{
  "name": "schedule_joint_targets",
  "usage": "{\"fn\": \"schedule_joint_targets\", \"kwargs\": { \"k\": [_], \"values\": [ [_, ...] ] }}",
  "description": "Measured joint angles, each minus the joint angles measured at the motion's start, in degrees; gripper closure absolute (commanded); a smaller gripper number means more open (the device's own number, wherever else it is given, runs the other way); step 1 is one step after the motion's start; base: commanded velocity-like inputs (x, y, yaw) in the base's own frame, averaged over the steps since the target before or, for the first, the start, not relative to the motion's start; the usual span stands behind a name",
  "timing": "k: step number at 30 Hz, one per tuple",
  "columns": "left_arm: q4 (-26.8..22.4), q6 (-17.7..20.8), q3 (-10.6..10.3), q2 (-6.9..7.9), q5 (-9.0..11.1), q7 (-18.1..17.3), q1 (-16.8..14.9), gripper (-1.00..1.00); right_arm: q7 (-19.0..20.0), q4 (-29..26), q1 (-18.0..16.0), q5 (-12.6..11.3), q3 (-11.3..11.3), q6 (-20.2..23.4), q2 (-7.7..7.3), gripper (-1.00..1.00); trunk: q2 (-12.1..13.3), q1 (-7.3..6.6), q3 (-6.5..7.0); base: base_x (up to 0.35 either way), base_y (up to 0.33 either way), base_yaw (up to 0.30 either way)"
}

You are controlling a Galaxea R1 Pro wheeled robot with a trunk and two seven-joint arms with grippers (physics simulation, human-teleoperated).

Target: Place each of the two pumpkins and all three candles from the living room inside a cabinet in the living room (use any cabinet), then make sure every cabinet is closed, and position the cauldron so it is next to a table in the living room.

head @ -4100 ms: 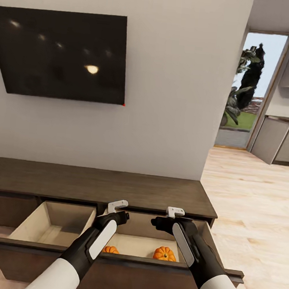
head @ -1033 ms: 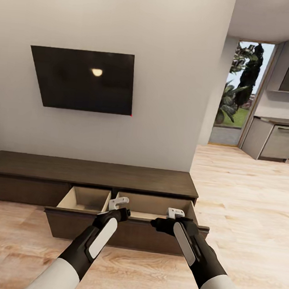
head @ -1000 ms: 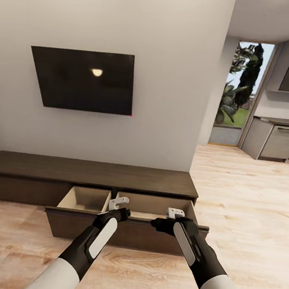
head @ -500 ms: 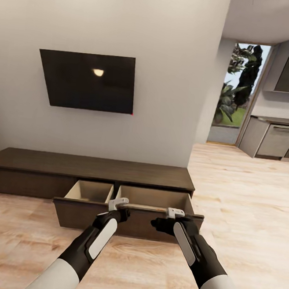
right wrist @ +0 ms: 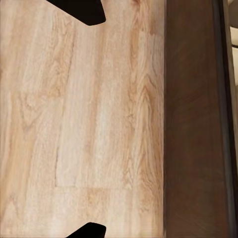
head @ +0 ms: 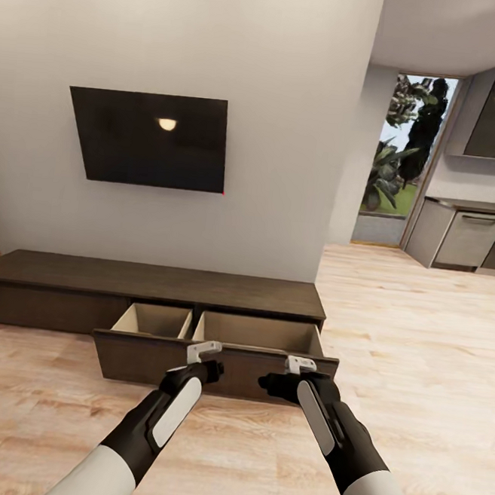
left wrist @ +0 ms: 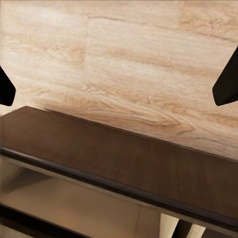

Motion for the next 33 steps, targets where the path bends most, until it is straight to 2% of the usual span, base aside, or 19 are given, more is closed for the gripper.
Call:
{"fn": "schedule_joint_targets", "kwargs": {
  "k": [8,12,18,29,33],
  "values": [
    [-0.2,-0.1,-0.1,0.08,0.0,-0.1,0.1,-1.00,0.0,0.0,0.0,0.0,0.0,-0.1,-0.08,-1.00,0.0,0.00,0.00,-0.003,-0.003,0.000],
    [0.0,-0.1,-0.1,0.14,0.0,-0.1,0.1,-1.00,0.0,-0.7,0.0,0.0,0.1,-0.1,-0.09,-1.00,-1.6,0.87,-0.71,0.000,0.000,0.000],
    [0.0,-0.4,0.0,0.30,-0.1,-0.1,0.0,-1.00,0.2,-1.7,0.0,0.0,0.0,-0.3,-0.13,-1.00,-1.6,0.88,-0.72,0.000,0.000,0.000],
    [0.0,-0.9,-0.1,0.63,-0.7,0.3,0.0,-1.00,0.3,-1.6,0.0,0.3,0.0,-3.5,-0.66,-1.00,-6.0,3.29,-2.69,0.000,0.000,0.000],
    [0.1,-2.7,-0.2,1.17,-1.1,0.4,0.0,-1.00,0.2,-1.4,0.1,0.7,0.1,-5.0,-1.04,-1.00,-7.6,4.17,-3.41,0.000,0.000,0.000]
  ]
}}
